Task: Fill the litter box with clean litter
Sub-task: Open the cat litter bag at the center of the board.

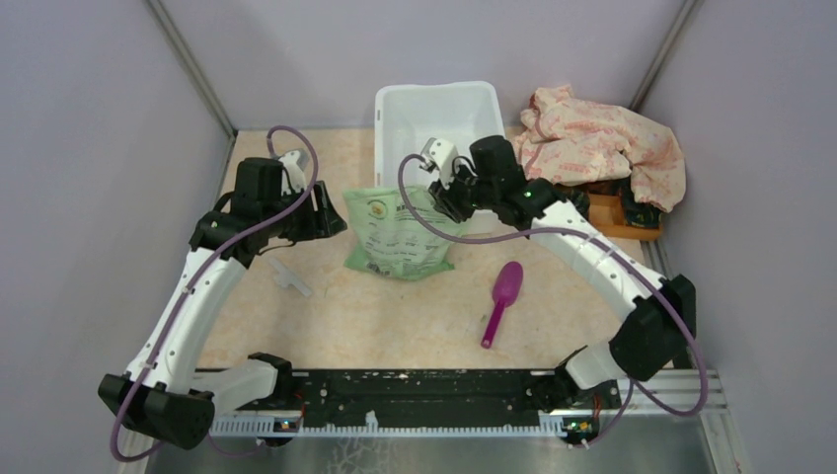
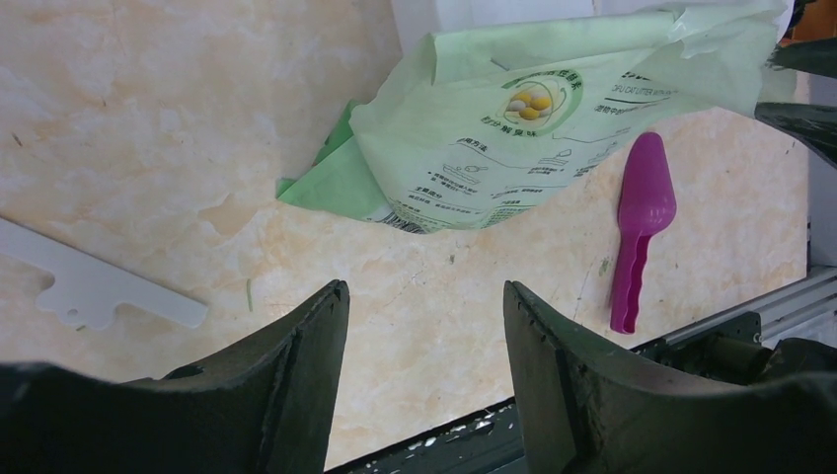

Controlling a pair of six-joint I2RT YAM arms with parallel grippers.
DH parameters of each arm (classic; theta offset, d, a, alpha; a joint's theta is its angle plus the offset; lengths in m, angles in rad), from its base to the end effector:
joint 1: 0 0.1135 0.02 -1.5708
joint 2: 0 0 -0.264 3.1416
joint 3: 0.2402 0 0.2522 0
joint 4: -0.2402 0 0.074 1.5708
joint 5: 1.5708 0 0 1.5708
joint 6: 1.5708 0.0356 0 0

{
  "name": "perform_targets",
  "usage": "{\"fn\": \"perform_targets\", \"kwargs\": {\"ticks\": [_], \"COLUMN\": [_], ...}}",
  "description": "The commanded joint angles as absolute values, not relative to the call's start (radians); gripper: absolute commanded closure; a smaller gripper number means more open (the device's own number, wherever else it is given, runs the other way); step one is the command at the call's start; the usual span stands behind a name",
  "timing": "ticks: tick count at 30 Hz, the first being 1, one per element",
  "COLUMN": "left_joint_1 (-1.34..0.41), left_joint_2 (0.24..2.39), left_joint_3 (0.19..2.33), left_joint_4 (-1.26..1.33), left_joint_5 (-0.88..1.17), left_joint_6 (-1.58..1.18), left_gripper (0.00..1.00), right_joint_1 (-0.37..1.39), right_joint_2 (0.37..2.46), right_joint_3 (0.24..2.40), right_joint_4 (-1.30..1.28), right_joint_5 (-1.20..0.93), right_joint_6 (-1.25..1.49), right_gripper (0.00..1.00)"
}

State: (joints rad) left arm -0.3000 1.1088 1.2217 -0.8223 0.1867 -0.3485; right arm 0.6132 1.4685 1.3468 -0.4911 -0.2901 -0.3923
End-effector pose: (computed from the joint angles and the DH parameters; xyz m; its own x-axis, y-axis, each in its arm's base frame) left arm 0.2098 -0.0718 0.3660 -0.7300 -0.1254 -0.6719 0.1869 0.9089 -0.3727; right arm 0.2656 0.1993 0.3438 -0.1507 -0.5540 -0.8188 -0.8662 0.4731 -0.1607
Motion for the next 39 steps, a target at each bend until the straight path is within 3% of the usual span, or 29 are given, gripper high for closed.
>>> {"fn": "perform_targets", "kwargs": {"ticks": [1,12,39], "left_joint_1": [-0.295,-0.295,-0.295], "left_joint_2": [1.088,1.074,1.089], "left_joint_3": [1.219,1.201,1.229], "left_joint_4": [-0.809,-0.802,-0.816], "left_joint_5": [0.2,0.212,0.203], "left_joint_6": [-0.354,-0.359,-0.344], "left_gripper": [0.36,0.36,0.36], "right_joint_1": [0.617,0.622,0.678], "right_joint_2": [1.337,1.361,1.603], "right_joint_3": [1.339,1.343,1.449], "right_joint_4": [-0.435,-0.504,-0.512], "right_joint_5": [-0.358,-0.447,-0.319], "right_joint_6": [-0.342,-0.332,-0.391], "right_gripper": [0.64,0.61,0.65]}}
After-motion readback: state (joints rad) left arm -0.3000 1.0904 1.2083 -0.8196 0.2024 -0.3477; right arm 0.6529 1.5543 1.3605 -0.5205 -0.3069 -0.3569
